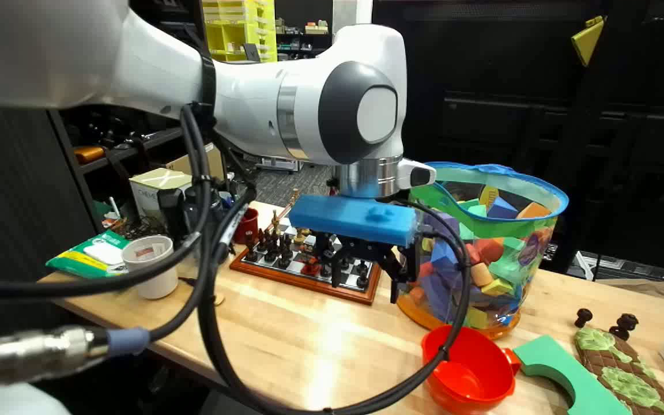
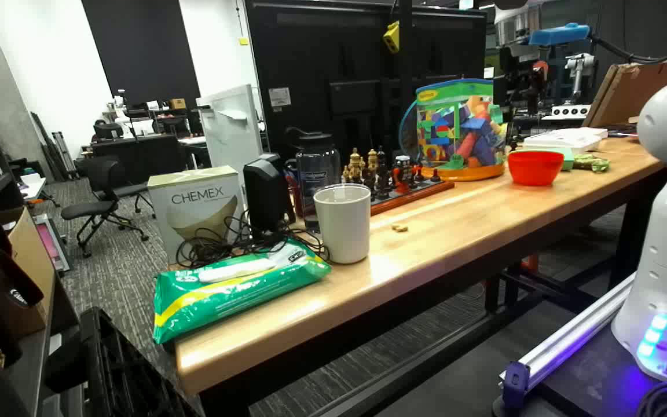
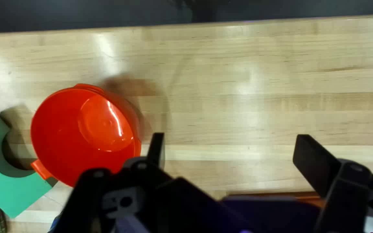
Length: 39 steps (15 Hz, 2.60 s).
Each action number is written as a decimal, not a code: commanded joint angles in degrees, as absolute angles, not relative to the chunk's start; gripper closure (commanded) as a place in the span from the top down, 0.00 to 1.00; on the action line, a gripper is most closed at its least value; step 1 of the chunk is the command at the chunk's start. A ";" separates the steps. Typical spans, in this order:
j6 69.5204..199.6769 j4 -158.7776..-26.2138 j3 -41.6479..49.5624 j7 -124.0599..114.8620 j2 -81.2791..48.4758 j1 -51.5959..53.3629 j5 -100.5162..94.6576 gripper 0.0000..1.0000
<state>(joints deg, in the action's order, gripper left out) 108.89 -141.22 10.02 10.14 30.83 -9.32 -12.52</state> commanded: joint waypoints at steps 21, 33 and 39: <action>108.14 -138.06 8.94 7.70 30.34 -8.39 -11.12 1.00; 106.17 -124.85 8.45 5.50 31.06 -7.81 -6.68 1.00; 105.56 -119.90 7.77 3.45 30.39 -7.45 -4.93 1.00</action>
<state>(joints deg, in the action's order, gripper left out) 107.58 -123.24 8.20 5.05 30.99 -7.78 -6.08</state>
